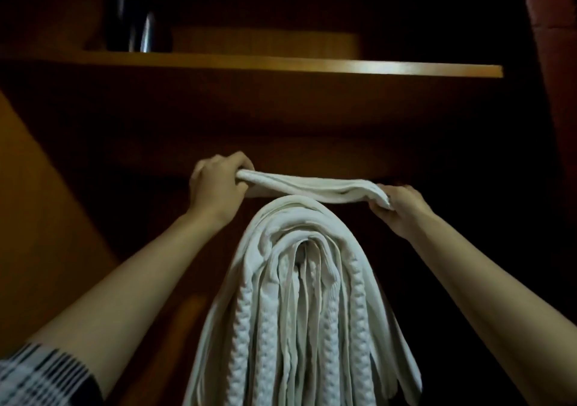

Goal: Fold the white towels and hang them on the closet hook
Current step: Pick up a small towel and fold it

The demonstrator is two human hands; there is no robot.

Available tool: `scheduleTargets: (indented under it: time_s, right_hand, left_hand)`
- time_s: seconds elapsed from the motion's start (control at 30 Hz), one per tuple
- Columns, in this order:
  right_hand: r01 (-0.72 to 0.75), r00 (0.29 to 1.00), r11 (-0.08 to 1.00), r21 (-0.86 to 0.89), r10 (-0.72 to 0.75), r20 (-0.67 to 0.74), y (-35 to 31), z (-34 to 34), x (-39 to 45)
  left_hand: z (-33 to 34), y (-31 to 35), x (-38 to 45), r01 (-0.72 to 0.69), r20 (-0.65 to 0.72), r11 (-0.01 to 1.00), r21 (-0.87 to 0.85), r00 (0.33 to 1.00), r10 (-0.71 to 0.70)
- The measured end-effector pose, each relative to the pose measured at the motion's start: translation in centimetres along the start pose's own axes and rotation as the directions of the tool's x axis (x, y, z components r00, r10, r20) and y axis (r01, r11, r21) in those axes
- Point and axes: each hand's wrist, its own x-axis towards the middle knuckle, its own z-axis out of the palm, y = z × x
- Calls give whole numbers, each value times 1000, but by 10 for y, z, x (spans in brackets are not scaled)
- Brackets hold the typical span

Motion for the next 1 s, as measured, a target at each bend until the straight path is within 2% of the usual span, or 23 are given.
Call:
scheduleTargets:
  time_s: [0.07,0.1,0.13,0.17,0.2,0.23,0.27,0.3,0.33,0.4,0.43,0.47,0.5,0.57,0.63,0.7,0.8,0.87,0.93,1.0]
  right_hand:
    - [-32,999,999,34,31,39,8,-9,-1]
    - [6,997,1000,19,-7,78,10,-16,-3]
    - [90,990,991,-102,-78,114,12,-22,-6]
    - [208,973,916,-343,-160,163,14,-27,-10]
    - [317,949,714,-624,-232,216,14,-30,-13]
    - [368,917,403,-838,-307,255,16,-33,-16]
    - [357,869,71,-931,-391,303,20,-34,-18]
    - [314,795,-198,-929,-480,371,22,-32,-20]
    - [292,708,-370,-882,-537,459,23,-30,-21]
    - [362,520,-517,-775,-578,629,26,-28,-20]
    - [415,433,-553,-723,-579,691,27,-29,-19]
    - [447,378,-572,-688,-576,725,27,-30,-15]
    - [467,363,-567,-679,-577,732,25,-31,-11]
    - [486,382,-532,-694,-585,715,19,-27,-1]
    - [474,415,-530,-703,-570,709,16,-21,6]
    - [460,468,-530,-713,-537,702,16,-14,13]
    - [480,558,-507,-716,-454,695,28,-15,19]
    - [527,592,-480,-701,-384,708,42,-22,15]
    - [626,593,-357,-694,-360,720,56,-27,8]
    - [708,630,-107,-698,-351,693,61,-31,2]
  left_hand:
    - [7,-5,-6,117,57,990,-84,992,-113]
    - [8,-8,-8,158,69,979,-131,986,-150]
    - [8,-11,-9,177,88,966,-189,983,-163]
    - [7,-14,-9,173,116,953,-251,982,-147]
    - [6,-16,-7,153,149,942,-299,982,-113]
    - [4,-18,-6,128,180,937,-326,981,-71]
    - [2,-19,-5,99,206,938,-333,978,-30]
    - [1,-21,-4,66,224,943,-326,974,9]
    - [-1,-22,-4,35,239,952,-304,970,41]
    - [-4,-26,-5,-14,276,980,-198,959,70]
    - [-5,-28,-6,-38,292,993,-115,954,71]
    - [-6,-31,-6,-70,296,997,-26,952,74]
    - [-6,-33,-5,-105,284,993,54,955,86]
    - [-3,-33,0,-119,216,983,139,972,87]
    - [3,-31,10,-42,126,985,168,992,21]
    - [12,-31,16,37,97,979,201,994,-57]
    - [23,-40,-2,84,202,974,210,971,-127]
    - [30,-45,-28,85,301,988,129,946,-121]
    - [35,-45,-49,119,331,992,-43,939,-99]
    - [35,-46,-57,167,380,968,-186,921,-86]
